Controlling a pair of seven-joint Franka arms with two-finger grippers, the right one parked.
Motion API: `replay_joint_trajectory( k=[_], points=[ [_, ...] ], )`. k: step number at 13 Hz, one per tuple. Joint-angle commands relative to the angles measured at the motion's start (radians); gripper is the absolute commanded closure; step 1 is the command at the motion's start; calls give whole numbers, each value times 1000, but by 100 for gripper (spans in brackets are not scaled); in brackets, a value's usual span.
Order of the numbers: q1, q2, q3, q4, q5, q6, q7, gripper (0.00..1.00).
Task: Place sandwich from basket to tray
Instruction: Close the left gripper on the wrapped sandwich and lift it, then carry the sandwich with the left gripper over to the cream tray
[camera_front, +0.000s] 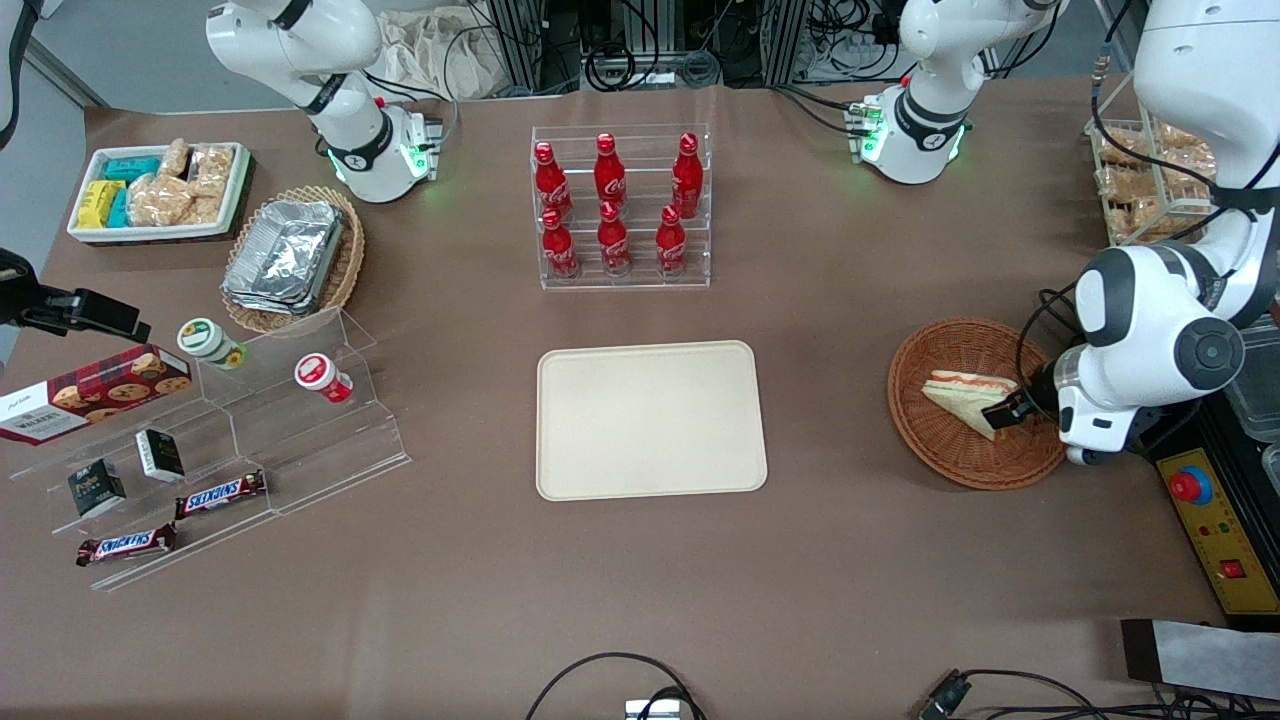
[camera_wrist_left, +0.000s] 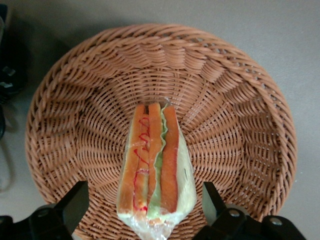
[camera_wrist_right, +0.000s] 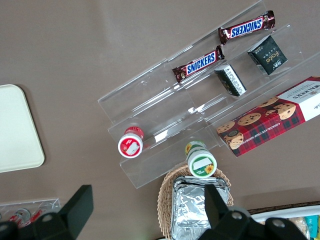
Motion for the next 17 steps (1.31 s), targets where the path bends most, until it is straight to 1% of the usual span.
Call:
replay_joint_trajectory(
  k=[1, 4, 5, 6, 7, 8, 9, 11, 15, 17],
  points=[
    [4, 4, -3, -45, -12, 38, -17, 0],
    [7, 26, -3, -51, -11, 38, -48, 0],
    [7, 32, -3, -48, -11, 35, -48, 12],
    [6, 31, -3, -44, -9, 34, -48, 49],
    [4, 25, -5, -39, -1, 31, -43, 89],
    [1, 20, -7, -27, -1, 25, -33, 100],
    [-2, 12, -8, -16, 3, -1, -26, 100],
    [-5, 11, -16, 51, 5, -105, -26, 100],
    [-19, 17, -150, 304, 5, -389, -22, 100],
    [-74, 27, -198, 408, 3, -469, -20, 100]
  ],
)
